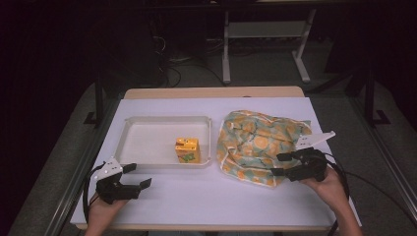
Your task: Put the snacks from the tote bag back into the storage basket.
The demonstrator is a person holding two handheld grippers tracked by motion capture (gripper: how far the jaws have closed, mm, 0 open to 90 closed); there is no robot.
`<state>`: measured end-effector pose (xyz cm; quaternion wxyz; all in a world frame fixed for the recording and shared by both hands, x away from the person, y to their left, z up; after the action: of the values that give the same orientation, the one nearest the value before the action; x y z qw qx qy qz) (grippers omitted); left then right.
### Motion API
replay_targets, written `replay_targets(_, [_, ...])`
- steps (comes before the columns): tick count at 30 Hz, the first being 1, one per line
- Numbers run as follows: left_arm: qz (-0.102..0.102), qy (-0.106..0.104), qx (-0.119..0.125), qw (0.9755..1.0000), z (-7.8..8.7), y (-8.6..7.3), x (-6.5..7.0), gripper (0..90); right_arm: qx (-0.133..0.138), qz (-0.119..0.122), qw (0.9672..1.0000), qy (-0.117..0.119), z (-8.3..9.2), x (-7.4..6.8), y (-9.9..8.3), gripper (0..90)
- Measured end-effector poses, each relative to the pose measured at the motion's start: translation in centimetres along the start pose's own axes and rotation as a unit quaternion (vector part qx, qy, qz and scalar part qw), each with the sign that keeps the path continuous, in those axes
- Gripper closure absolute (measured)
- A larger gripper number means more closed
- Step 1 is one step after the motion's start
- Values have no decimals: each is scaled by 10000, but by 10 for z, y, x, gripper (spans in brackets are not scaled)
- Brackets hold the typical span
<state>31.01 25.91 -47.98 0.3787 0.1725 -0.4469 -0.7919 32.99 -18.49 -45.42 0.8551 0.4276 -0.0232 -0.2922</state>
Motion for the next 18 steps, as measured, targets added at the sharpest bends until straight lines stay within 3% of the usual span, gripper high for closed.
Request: replay_targets(18, [26,-13,-7,10000,-2,-1,3,155,186,-161,9997,-1,11,-5,-25,354])
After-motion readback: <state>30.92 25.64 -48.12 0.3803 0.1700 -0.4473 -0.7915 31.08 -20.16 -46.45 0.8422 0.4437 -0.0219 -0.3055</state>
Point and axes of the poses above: each handheld gripper's, and its own axes: z roughly backward along the jaws, y roughly out of its top, x roughly to its right, the point moved 9 cm from there along -z, roughly forward along the jaws, and after that the axes turned 1 degree about y, right-handed, at the moved point
